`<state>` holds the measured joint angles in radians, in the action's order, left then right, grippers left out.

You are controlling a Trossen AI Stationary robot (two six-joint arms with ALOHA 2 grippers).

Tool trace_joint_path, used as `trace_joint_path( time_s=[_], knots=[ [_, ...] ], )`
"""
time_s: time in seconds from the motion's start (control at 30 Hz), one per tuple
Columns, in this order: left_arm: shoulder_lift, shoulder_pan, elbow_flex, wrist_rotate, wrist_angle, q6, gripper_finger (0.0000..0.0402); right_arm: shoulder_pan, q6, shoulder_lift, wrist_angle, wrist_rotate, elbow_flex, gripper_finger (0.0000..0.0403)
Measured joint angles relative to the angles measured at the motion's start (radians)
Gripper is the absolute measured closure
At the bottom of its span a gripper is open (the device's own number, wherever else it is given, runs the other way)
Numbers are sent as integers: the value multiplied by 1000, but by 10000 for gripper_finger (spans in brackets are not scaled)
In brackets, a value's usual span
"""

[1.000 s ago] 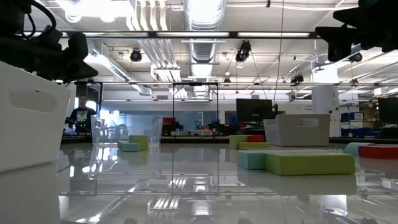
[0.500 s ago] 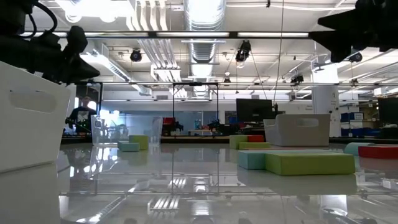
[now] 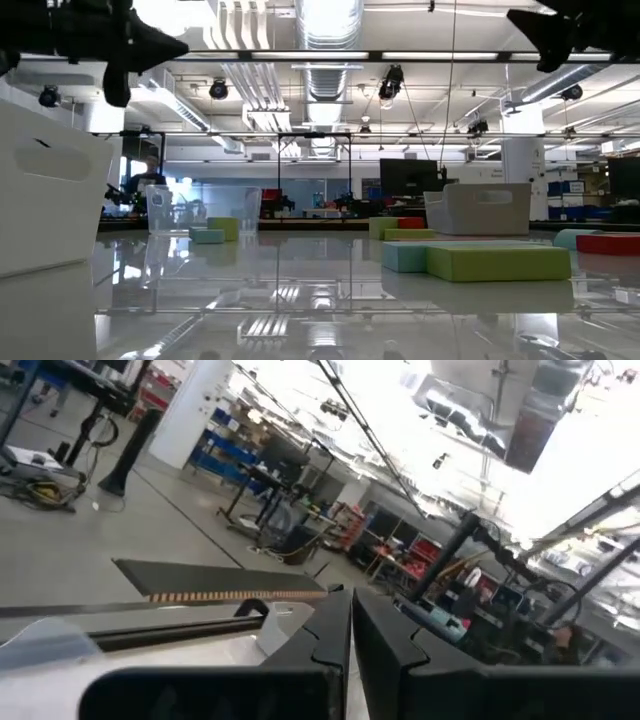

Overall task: Sort & place blocks by color
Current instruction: Put the top left green block into the white bin

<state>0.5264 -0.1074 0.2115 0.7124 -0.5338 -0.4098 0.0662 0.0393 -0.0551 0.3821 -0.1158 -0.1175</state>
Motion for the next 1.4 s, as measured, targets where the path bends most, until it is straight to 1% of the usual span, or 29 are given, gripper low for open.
trace_joint_path(
  time_s=[0.1,0.17,0.23,0.37,0.57,0.63,0.77,0.93,1.03,1.1,1.23,1.4],
  knots=[
    [114,0,70,-11,25,-2,402,0,36,0,27,0,-3,177],
    [182,1,126,-38,38,-3,402,0,63,0,26,0,-13,177],
    [252,1,178,-79,85,-4,402,0,89,0,27,0,-27,177],
    [372,0,298,-134,174,-58,402,0,101,0,26,0,-49,177],
    [538,0,494,-214,494,-201,402,0,129,0,19,1,-52,177],
    [594,1,566,-240,632,-238,402,0,130,0,19,0,-52,177],
    [695,3,714,-330,903,-267,402,0,138,0,19,0,-52,177],
    [802,3,857,-443,1144,-263,402,0,184,0,19,1,-54,177],
    [846,3,906,-484,1221,-230,402,0,188,0,21,0,-61,177],
    [867,4,916,-510,1250,-202,402,0,183,0,20,0,-62,177],
    [890,20,907,-599,1261,-164,402,0,181,0,20,0,-62,177],
    [917,38,882,-648,1277,-58,399,0,178,0,20,0,-62,177]
  ],
)
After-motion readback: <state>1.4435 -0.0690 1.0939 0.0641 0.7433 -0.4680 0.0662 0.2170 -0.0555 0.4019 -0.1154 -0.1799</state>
